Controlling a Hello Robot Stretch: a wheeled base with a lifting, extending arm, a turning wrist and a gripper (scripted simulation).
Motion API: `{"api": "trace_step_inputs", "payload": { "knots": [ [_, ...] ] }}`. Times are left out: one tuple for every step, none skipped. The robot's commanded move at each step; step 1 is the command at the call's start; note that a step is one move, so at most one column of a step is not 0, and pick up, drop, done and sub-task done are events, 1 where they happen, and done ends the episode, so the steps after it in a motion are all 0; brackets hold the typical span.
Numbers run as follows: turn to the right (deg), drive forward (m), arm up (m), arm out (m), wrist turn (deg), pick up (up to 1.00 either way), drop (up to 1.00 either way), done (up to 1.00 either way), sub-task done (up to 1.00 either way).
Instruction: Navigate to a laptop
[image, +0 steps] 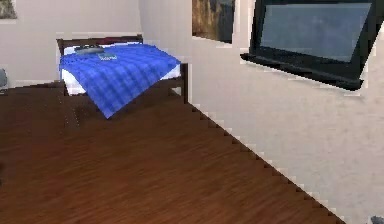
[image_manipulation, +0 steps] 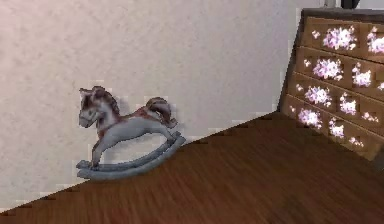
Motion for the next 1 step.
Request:
{"api": "trace_step_inputs", "payload": {
  "knots": [
    [-18.0, 0.00, 0.00, 0.00, 0.0, 0.00, 0.00, 0.00, 0.00]
  ]
}}
